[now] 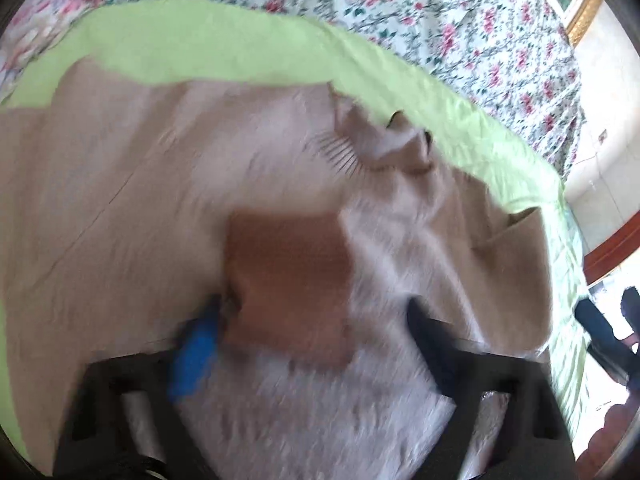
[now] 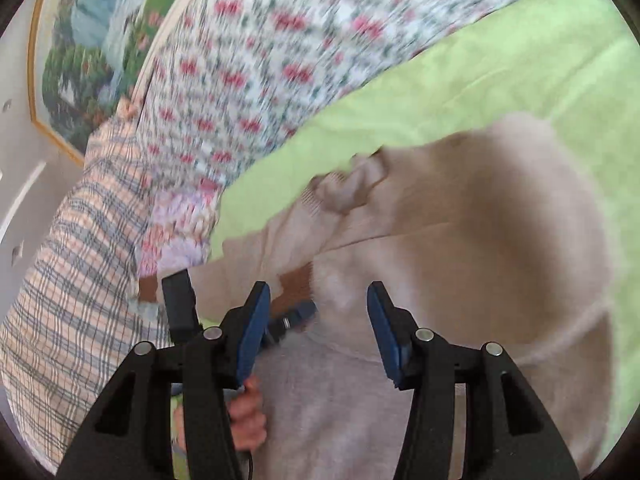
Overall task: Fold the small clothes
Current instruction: 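Carry the sleeve across the sweater chest and open the right gripper, then grasp the brown cuff of the other sleeve with the left gripper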
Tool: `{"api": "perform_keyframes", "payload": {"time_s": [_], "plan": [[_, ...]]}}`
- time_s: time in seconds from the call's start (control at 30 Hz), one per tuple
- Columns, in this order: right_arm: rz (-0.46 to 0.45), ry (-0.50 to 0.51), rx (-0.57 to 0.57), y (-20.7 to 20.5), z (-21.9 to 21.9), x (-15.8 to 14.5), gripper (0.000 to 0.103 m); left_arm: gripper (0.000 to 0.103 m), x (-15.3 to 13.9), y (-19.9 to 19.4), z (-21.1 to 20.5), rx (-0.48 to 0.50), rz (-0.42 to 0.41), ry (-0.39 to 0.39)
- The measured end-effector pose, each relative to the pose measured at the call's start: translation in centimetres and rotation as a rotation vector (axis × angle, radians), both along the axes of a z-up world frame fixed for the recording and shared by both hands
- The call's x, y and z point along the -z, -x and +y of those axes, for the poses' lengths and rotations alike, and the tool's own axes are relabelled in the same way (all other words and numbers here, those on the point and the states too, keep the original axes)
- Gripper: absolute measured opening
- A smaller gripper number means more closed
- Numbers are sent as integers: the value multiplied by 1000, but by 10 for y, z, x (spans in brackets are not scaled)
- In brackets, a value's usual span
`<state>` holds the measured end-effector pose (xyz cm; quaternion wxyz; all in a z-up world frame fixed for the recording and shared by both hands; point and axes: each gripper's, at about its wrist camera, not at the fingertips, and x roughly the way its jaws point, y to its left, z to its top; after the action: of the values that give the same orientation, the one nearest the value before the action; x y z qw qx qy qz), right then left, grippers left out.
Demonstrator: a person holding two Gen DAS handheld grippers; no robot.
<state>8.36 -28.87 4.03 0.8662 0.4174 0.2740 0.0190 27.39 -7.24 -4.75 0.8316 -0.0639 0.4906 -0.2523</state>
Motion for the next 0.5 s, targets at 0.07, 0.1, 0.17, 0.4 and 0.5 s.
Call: {"api": "perform_keyframes", "payload": {"time_s": [0.07,0.1,0.17,0.4,0.5], "plan": [[11,16,58,15,-12,3,52,8,1,-5,-6,35,13,-8],[18,19,82,23,-22,5,52,6,-6,-3,-7,42,-13,-15],[37,32,123,32,-35,10,52,6,-31,12,0,22,-132,-43],[143,43,188,25,-77,43,53,6,-35,3,60,-98,-183,-85],[190,63,164,2,-82,56,61,7,-23,4,70,-119,-176,-108]]}}
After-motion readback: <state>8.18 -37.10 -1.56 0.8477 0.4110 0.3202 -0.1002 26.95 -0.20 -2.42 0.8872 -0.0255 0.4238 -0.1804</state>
